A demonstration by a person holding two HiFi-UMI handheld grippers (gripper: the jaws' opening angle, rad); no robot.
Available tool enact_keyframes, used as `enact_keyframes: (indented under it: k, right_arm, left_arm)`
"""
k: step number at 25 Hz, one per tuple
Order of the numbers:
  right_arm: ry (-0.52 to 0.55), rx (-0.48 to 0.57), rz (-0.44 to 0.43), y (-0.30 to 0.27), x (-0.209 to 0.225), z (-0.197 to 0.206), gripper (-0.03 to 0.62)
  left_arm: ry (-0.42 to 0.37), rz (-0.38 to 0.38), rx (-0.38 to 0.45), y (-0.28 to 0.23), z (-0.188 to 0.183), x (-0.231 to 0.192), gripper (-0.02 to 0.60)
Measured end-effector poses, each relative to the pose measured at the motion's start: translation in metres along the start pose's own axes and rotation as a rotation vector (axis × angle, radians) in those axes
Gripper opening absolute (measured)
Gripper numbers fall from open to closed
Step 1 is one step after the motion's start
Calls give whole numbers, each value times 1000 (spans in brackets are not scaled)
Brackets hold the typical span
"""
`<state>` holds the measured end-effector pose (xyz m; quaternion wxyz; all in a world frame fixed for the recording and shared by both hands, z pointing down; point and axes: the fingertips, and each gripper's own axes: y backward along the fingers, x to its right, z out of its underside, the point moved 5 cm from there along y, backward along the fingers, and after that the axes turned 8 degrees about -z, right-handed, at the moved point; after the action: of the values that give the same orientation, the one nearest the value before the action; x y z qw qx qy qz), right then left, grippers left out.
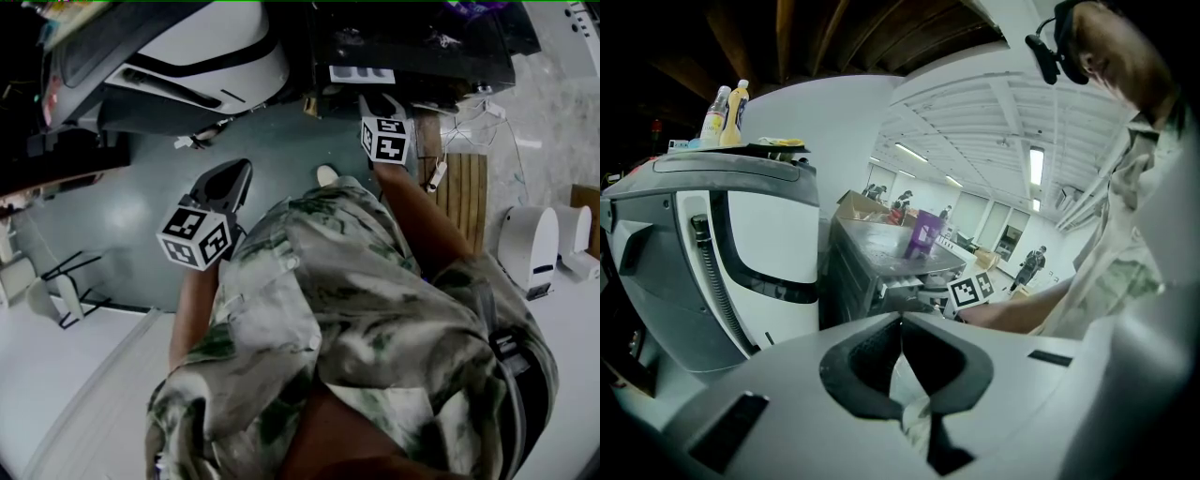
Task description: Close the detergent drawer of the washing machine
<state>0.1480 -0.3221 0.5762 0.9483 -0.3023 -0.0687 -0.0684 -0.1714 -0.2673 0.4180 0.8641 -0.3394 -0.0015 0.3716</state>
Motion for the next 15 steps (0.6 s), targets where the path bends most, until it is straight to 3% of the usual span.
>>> enact_keyframes:
  k: [15]
  right_arm:
    - [12, 1, -3, -9, 5, -6, 149]
  left_arm:
    - [14, -18, 1, 0, 1, -3, 28]
